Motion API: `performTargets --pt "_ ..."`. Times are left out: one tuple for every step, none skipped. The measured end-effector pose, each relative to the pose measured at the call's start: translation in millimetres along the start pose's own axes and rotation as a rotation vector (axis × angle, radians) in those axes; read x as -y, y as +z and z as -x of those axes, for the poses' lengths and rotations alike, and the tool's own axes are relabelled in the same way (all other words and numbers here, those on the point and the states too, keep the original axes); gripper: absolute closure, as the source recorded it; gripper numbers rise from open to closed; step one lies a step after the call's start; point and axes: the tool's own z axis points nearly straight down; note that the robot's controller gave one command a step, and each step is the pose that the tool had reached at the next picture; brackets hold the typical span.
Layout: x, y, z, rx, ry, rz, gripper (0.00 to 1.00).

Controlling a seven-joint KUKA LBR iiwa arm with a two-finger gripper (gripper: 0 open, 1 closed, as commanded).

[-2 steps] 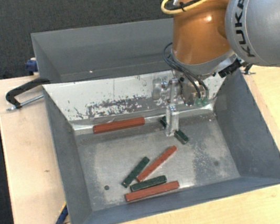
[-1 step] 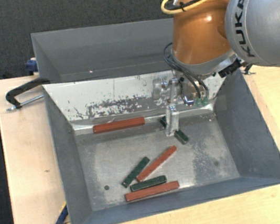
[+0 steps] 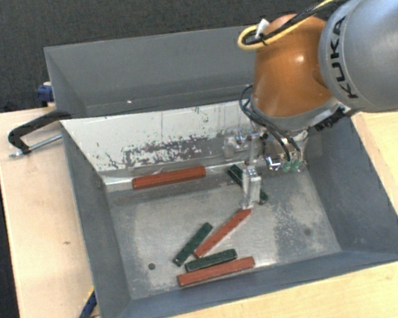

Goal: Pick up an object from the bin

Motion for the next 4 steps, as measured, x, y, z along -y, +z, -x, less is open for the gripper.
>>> performTargets --pt "10.0 90.6 -34.6 -0.012 -0.121 -0.003 0.00" --pt "-28.5 86.5 -44.0 -0.008 -0.208 0.000 1.00" --pt "-28.4 86.6 -44.0 -0.008 -0.207 0.000 1.00" --pt "-12.8 -70.3 -26.1 0.001 -0.221 -0.001 1.00"
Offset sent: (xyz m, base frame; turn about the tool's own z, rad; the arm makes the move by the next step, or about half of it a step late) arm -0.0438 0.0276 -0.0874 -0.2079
